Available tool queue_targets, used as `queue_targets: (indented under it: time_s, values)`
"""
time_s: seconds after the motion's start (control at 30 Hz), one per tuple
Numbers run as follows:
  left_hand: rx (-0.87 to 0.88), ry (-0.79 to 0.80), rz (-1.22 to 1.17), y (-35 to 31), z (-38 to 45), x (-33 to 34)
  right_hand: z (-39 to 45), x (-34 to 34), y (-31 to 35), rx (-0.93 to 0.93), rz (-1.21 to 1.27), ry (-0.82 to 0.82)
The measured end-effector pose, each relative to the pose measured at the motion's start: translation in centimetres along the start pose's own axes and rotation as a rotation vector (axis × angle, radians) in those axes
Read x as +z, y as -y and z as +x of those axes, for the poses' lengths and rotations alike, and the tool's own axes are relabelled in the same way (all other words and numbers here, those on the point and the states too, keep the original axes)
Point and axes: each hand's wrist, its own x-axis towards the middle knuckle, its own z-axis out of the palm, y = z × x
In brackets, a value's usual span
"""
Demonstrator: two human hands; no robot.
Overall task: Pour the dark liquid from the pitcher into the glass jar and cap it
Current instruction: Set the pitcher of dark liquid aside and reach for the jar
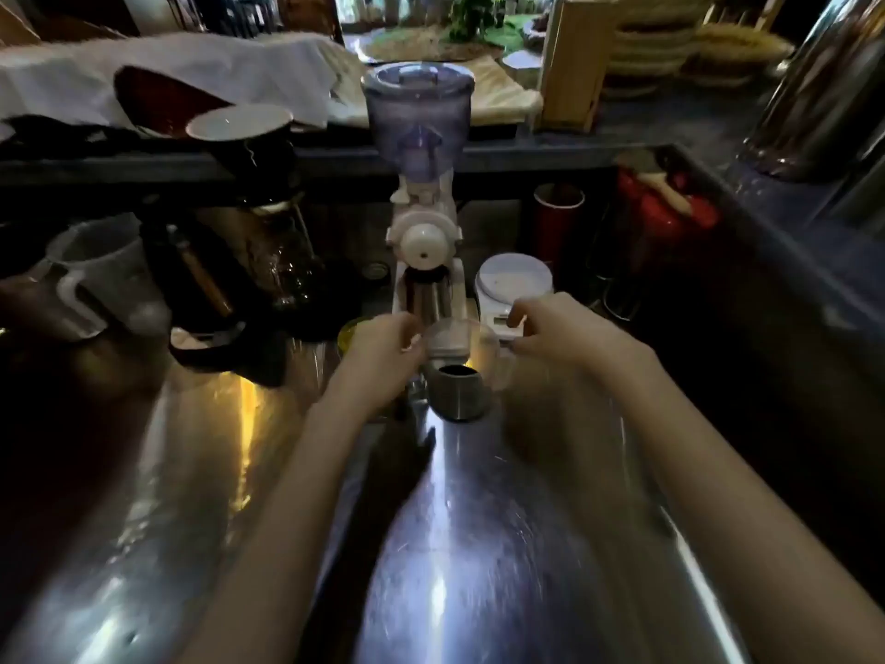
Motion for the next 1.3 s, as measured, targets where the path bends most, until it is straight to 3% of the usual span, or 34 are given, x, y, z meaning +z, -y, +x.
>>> queue_targets:
  time_s: [0.2, 0.33, 0.47, 0.63, 1.0, 1.3]
  values:
    - [-0.058, -0.088, -0.011, 2.0, -1.0, 4.5, -0.1, 4.8, -1.8, 0.102, 0.127, -0.090]
    - [-0.113, -0.125, -0.021, 2.9, -1.5, 6.9, -0.2, 7.9, -3.2, 0.040, 0.173, -0.238]
    - [-0.110, -0.068, -0.034, 3.2, -1.7, 8.5, -0.1, 9.9, -3.8, 0.103, 0.341, -0.228]
    - [-0.080, -0.058, -0.079, 3.0, -1.9, 9.5, 0.5, 11.6, -3.7, 0.185, 0.374, -0.290]
    - [-0.040, -0.097, -0.128, 3.0, -2.3, 8.5, 0.2, 10.7, -3.8, 0.162, 0.381, -0.399]
    - [0.069, -0.337, -0.233, 0.0, -5.0, 4.9, -4.5, 6.6, -1.8, -0.011, 0.410, -0.551]
